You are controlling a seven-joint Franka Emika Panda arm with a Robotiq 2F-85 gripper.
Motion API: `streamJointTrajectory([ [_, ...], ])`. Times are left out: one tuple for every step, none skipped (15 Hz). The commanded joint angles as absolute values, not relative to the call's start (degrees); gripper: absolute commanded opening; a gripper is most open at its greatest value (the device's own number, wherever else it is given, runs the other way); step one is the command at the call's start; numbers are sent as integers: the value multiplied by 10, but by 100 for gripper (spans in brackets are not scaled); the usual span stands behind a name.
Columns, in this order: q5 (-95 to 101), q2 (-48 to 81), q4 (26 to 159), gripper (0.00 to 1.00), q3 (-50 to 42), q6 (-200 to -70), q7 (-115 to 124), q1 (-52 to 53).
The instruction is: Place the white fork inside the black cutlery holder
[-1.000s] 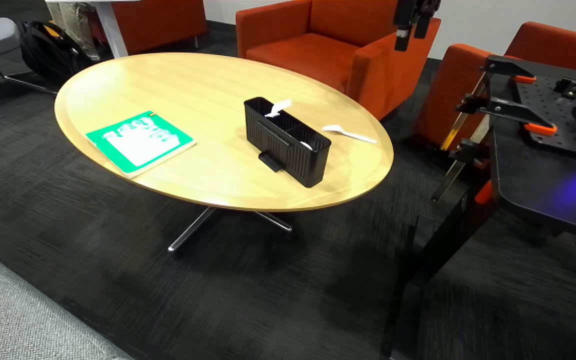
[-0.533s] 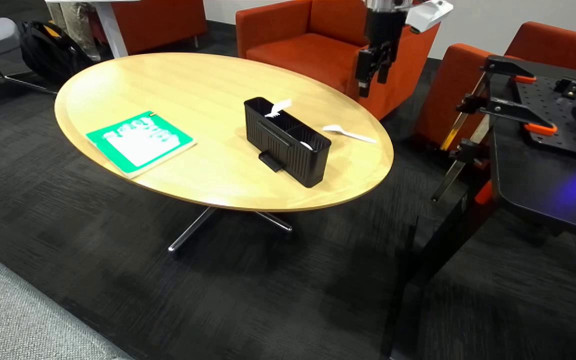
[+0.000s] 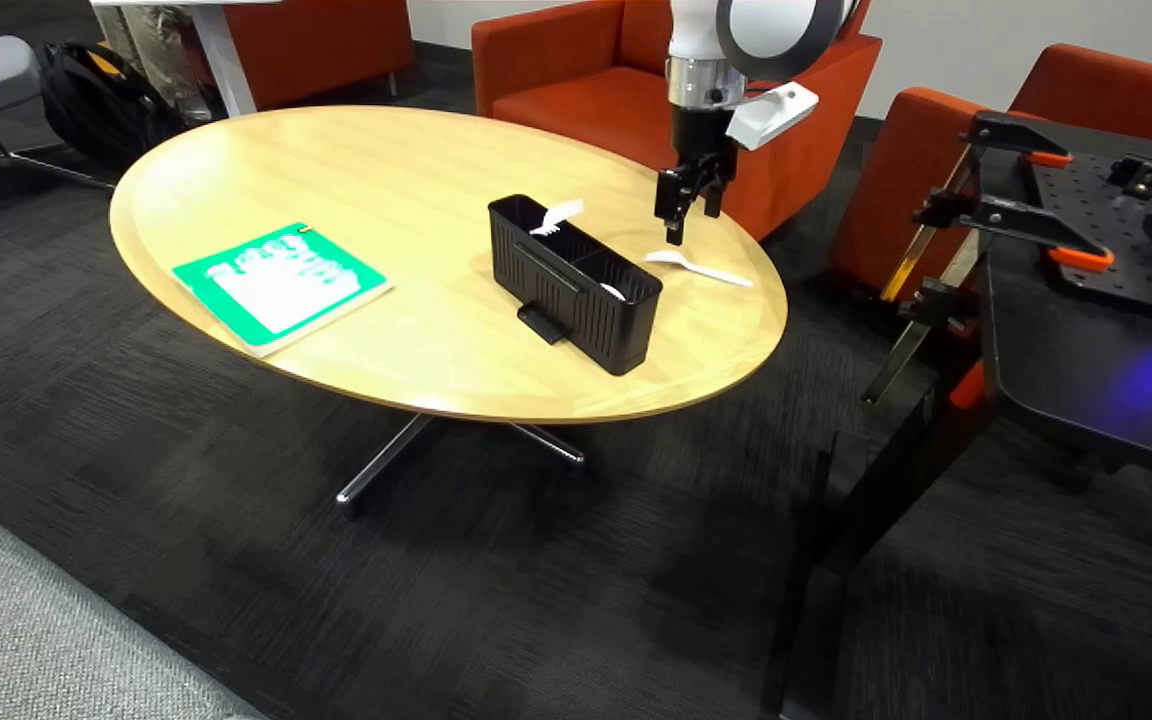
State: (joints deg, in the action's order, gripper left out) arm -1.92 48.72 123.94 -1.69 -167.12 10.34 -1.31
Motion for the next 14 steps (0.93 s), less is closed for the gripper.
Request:
streamJointTrajectory([
  [-31,516,1202,100,-37,-1657,106,4],
  [-31,522,1196,100,-40,-1657,106,5],
  [-32,527,1192,100,-41,-1657,105,5],
  [-32,533,1186,100,-42,-1656,106,6],
  [-33,538,1181,100,-42,-1656,106,5],
  [-34,543,1176,100,-44,-1654,108,8],
  [-34,549,1172,100,-46,-1653,110,11],
  [-35,554,1167,100,-48,-1651,111,13],
  [-36,559,1164,100,-51,-1650,115,17],
  [-37,565,1159,100,-53,-1649,117,20],
  [-38,569,1157,100,-56,-1648,118,23],
  [-38,573,1154,100,-58,-1648,119,26],
  [-40,577,1151,100,-59,-1648,120,28],
  [-41,581,1149,100,-60,-1648,120,30],
])
